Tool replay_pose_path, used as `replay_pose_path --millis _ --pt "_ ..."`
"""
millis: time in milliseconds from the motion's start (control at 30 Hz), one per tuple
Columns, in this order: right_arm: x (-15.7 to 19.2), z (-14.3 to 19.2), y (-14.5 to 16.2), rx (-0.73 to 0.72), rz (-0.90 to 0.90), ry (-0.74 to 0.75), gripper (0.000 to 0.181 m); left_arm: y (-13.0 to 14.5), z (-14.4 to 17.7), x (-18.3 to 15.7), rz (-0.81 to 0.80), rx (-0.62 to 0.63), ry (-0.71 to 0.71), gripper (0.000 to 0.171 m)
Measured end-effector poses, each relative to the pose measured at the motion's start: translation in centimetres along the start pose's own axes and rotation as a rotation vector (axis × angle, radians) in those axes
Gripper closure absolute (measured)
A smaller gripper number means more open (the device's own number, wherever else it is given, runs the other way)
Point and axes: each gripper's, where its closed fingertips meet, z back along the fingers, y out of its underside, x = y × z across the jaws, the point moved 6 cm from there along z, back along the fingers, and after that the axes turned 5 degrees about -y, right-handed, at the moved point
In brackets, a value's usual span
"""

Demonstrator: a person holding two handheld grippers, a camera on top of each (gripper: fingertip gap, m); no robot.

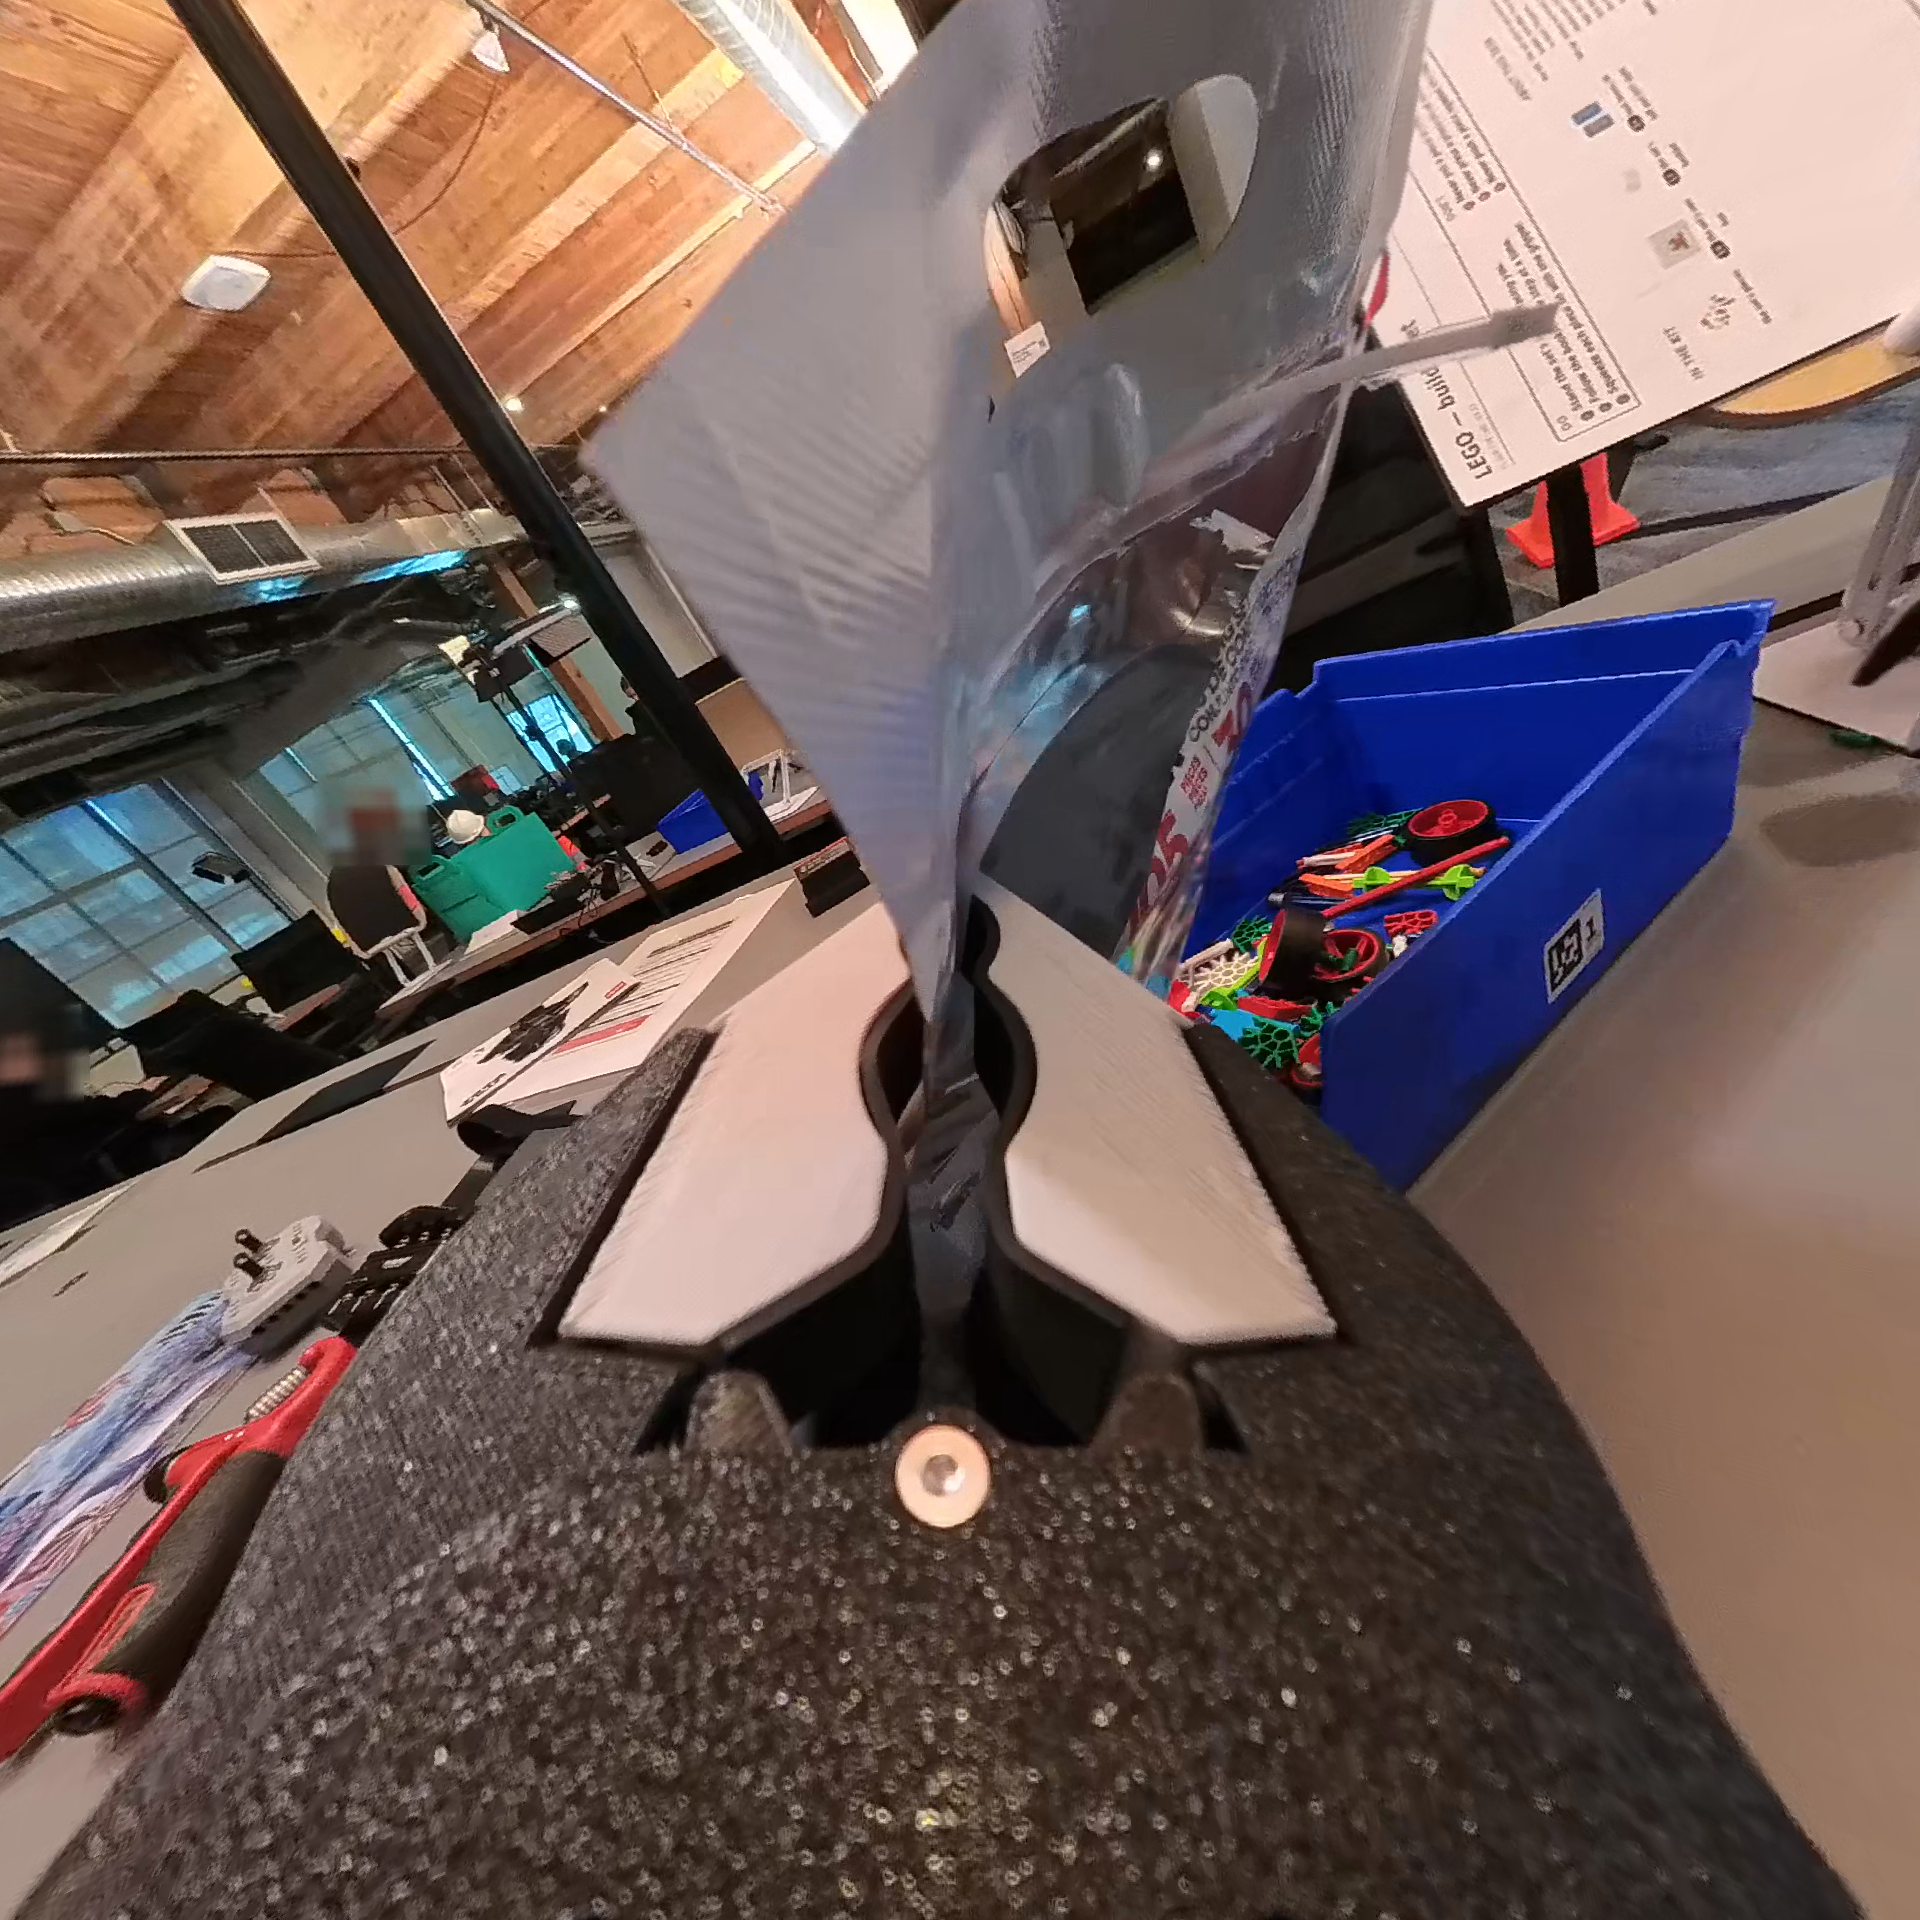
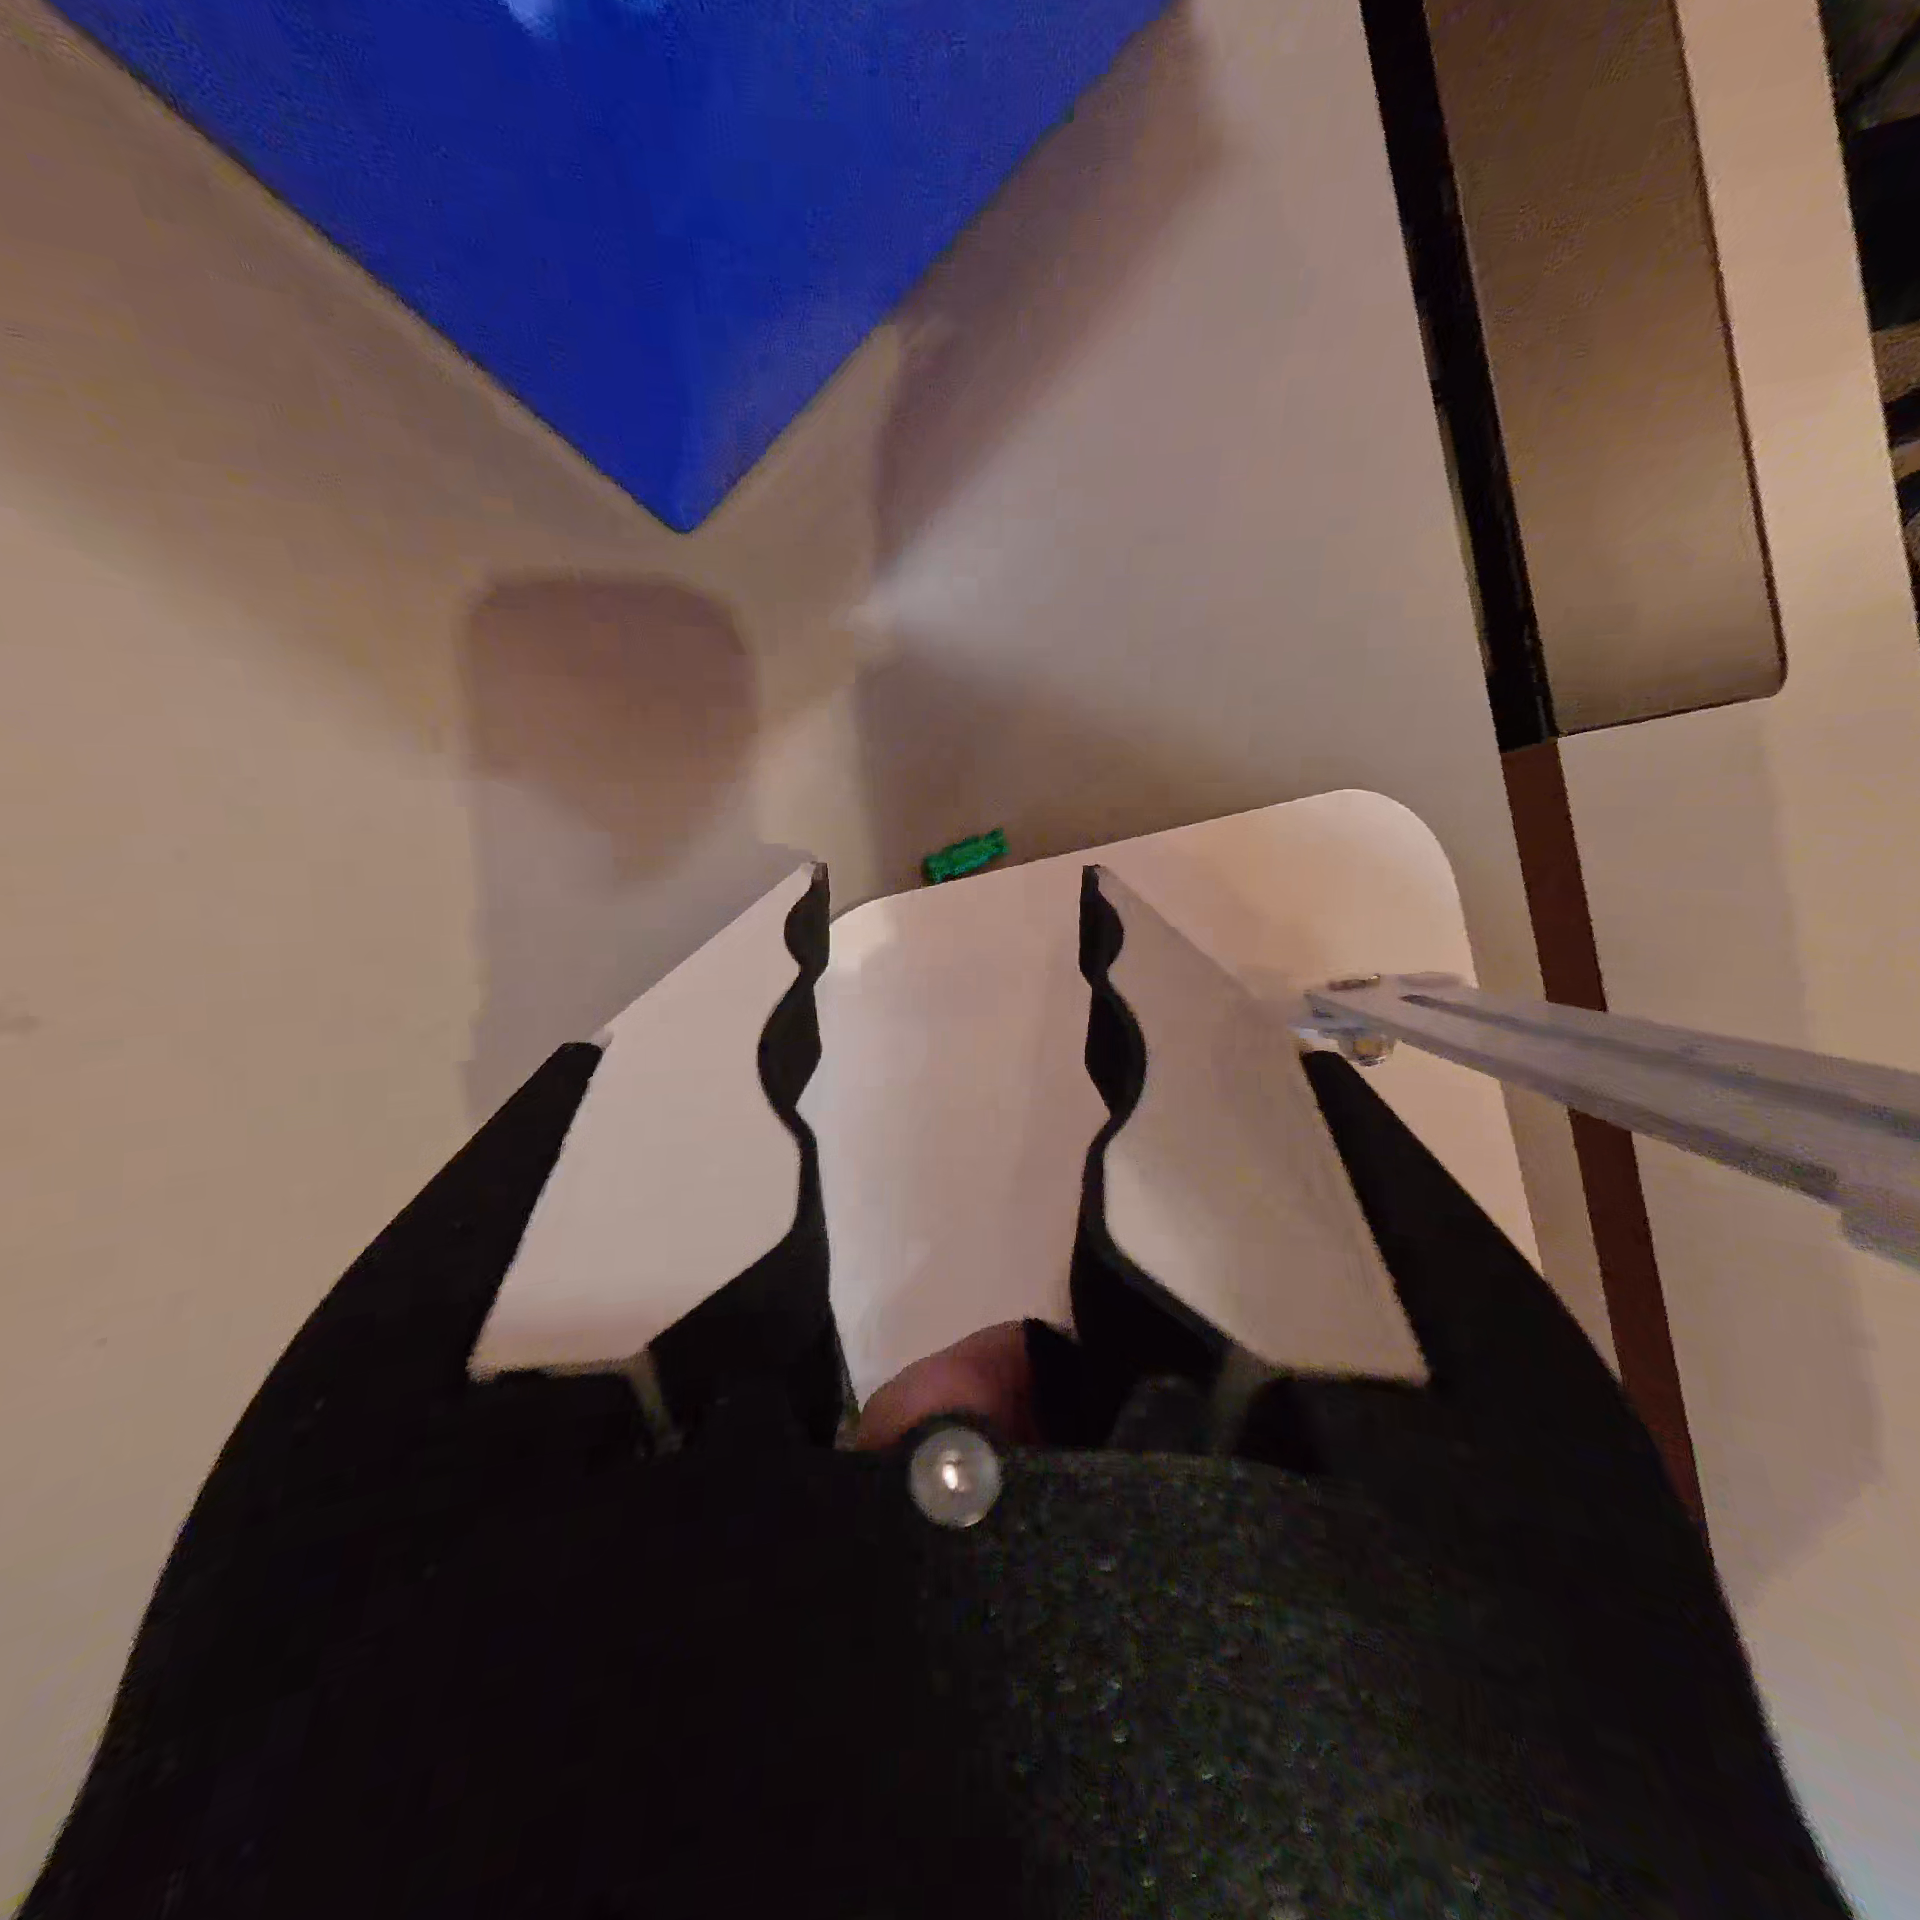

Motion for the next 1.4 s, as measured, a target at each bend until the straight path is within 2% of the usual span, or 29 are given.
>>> replay_pose_path --millis 67,267,400,567,733,833,967,1200,1300,1400 --pt "-0.4 -0.6 0.2 0.016 -0.030 -0.002 0.136 0.1 -0.2 -0.2 -0.001 -0.004 0.006 0.171" --pt "0.2 -1.2 0.0 -0.034 -0.087 -0.050 0.168 0.5 -0.6 -0.3 0.005 -0.003 0.016 0.171" --pt "0.4 -1.3 0.2 -0.068 -0.126 -0.088 0.177 0.6 -1.0 -0.4 0.008 -0.004 0.025 0.171" --pt "0.9 -1.2 0.1 -0.086 -0.166 -0.083 0.177 0.6 -1.2 -0.5 0.002 -0.007 0.033 0.171" --pt "1.5 -1.1 -0.2 -0.073 -0.132 -0.090 0.178 0.6 -1.3 -0.6 0.005 -0.009 0.039 0.171" --pt "2.9 0.4 -1.2 -0.159 -0.137 -0.127 0.178 0.6 -1.3 -0.7 0.008 -0.007 0.045 0.171" --pt "6.7 5.5 -5.2 -0.316 -0.061 -0.176 0.178 0.7 -1.6 -1.1 0.012 0.014 0.066 0.171" --pt "16.1 14.2 -17.3 -0.583 0.265 -0.232 0.178 -0.7 -2.3 -2.6 0.003 0.037 0.114 0.171" --pt "19.8 15.1 -21.4 -0.637 0.393 -0.246 0.178 -1.3 -2.4 -3.4 0.014 0.050 0.138 0.171" --pt "21.8 13.5 -24.4 -0.613 0.469 -0.170 0.178 -1.9 -2.5 -4.4 0.017 0.059 0.157 0.171"
